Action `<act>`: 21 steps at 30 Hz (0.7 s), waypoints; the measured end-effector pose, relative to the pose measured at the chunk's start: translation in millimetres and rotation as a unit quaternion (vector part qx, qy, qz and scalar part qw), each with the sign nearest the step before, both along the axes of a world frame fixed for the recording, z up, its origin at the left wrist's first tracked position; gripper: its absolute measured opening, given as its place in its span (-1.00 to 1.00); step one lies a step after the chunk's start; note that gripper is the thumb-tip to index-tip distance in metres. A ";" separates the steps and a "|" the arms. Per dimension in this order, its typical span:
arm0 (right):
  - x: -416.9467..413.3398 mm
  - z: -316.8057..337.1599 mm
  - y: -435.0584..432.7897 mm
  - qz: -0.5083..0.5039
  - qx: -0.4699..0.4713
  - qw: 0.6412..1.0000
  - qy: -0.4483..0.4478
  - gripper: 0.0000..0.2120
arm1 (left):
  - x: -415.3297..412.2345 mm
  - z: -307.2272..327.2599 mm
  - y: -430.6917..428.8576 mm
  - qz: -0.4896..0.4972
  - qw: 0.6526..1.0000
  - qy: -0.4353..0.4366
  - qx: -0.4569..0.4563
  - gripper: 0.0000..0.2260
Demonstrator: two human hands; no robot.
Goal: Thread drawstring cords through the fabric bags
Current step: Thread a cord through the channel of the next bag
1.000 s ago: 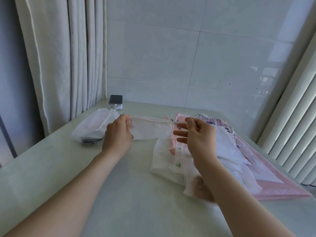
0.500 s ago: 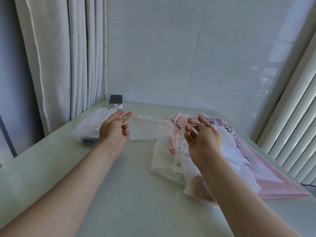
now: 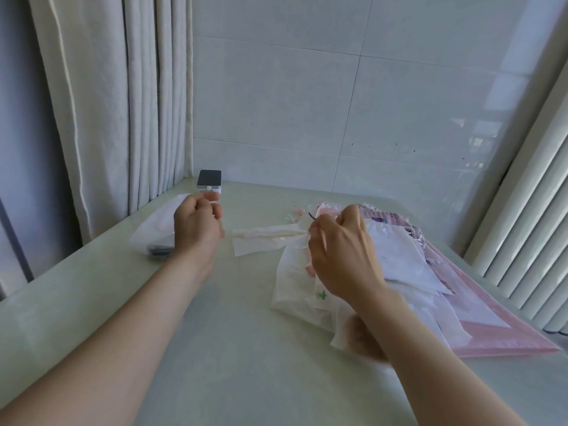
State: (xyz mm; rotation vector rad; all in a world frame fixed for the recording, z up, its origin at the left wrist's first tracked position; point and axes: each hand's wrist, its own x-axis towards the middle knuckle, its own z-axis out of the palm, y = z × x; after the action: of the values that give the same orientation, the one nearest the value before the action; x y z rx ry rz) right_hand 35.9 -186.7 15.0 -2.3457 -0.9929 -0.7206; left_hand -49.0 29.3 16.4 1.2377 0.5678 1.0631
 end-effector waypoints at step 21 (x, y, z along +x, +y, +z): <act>4.2 -4.0 9.0 0.061 0.093 0.991 0.071 -0.77 | -9.0 -21.2 -22.3 -0.025 0.810 0.269 0.521 -0.83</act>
State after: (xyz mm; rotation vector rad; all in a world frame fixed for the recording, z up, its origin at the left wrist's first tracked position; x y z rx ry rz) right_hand 40.1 -177.7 11.0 -2.1237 -0.9543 -0.5649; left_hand -58.0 6.9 -4.9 2.5671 0.3373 0.9733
